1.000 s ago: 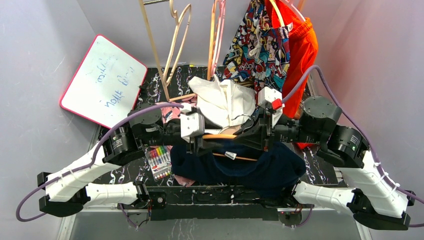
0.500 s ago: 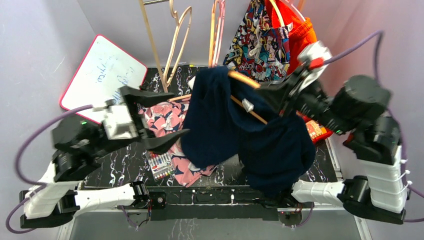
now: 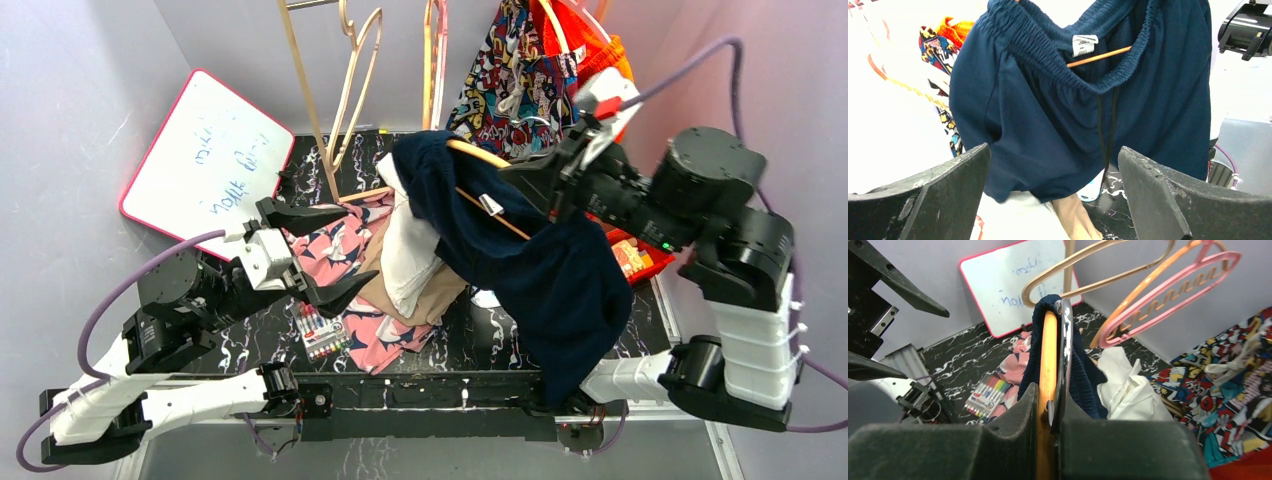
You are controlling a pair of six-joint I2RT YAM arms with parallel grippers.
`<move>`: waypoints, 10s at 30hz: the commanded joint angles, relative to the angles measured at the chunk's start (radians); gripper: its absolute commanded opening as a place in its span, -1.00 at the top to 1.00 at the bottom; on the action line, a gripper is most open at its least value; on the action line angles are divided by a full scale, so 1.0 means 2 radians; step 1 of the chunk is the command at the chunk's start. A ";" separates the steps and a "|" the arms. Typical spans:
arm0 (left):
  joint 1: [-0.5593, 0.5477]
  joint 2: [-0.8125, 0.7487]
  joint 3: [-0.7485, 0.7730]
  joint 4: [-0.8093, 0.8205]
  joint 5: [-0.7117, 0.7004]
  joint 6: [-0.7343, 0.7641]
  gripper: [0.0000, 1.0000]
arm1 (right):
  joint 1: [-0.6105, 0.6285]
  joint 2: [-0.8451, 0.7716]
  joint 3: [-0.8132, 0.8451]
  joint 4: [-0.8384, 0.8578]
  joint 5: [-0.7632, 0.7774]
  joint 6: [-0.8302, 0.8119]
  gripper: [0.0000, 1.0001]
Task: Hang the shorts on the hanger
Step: Adjust the shorts on the hanger, then place the hanger at the clothesline, then reset both arms
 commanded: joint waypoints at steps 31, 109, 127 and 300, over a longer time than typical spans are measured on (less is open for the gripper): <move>0.002 -0.091 -0.205 0.054 -0.112 -0.009 -0.95 | -0.059 0.101 -0.067 0.187 0.276 -0.019 1.00; 0.001 -0.131 -0.373 0.122 -0.167 -0.050 -0.82 | -0.354 0.332 -0.020 0.705 -0.135 0.167 1.00; 0.001 -0.128 -0.375 0.124 -0.169 -0.048 -0.82 | -0.354 0.404 0.090 0.657 -0.115 0.168 1.00; 0.001 0.044 -0.242 -0.138 -0.393 -0.540 -0.97 | -0.340 -0.292 -0.645 0.163 0.149 0.402 -0.96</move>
